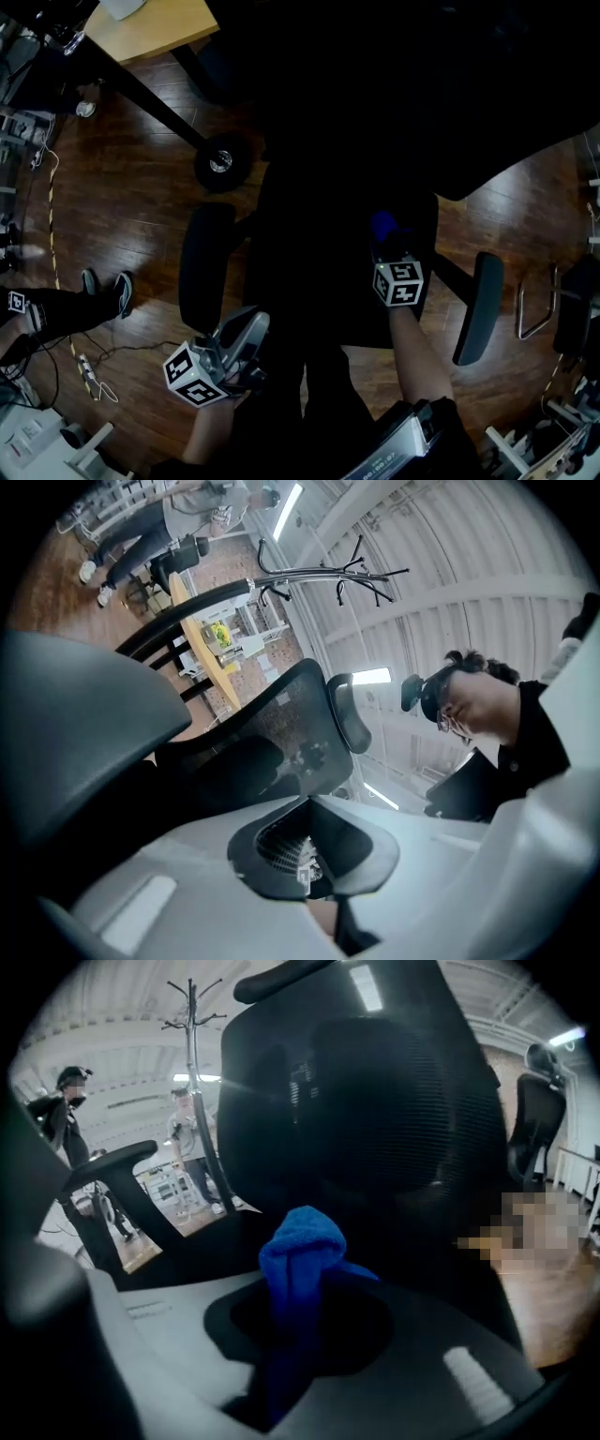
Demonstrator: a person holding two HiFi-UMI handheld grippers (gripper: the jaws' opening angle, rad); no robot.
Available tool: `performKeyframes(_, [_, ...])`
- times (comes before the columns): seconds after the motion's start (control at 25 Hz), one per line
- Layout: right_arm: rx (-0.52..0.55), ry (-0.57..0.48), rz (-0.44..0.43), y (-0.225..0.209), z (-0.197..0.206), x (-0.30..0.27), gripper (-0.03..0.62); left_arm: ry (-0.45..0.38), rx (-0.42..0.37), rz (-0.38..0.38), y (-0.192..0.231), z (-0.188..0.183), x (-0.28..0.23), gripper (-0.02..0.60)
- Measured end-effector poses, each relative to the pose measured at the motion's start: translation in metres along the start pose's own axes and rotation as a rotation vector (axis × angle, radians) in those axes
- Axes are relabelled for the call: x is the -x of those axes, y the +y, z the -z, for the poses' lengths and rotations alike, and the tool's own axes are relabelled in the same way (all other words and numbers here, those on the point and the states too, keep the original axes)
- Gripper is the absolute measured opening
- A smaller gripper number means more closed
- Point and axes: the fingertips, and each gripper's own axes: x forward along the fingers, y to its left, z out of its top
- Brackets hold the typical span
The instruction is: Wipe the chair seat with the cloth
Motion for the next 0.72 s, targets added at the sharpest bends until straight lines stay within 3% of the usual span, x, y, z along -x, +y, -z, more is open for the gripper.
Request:
performKeyframes(0.24, [0.137,0.020,-0.280,0.159,-0.020,-0.079,0.060,-0.075,-0.007,-0.042,0.004,-0.023,0.028,0.002])
performKeyframes(0.4, [0.244,0.060,-0.371,0.241,-0.008,-0.100,0.060,-0.106,-0.014,-0.078,0.000,-0.025,0.054,0.002])
performKeyframes(0.56, [0.354,0.064,-0.360,0.260,0.006,-0.100,0.060,-0.106,-0.021,-0.092,0.001,-0.023,0.076,0.002])
performKeyframes(0.72, [0.304,0.082,-0.289,0.217,0.025,-0.091,0.059,-0.090,-0.029,-0.075,0.005,-0.020,0.071,0.002])
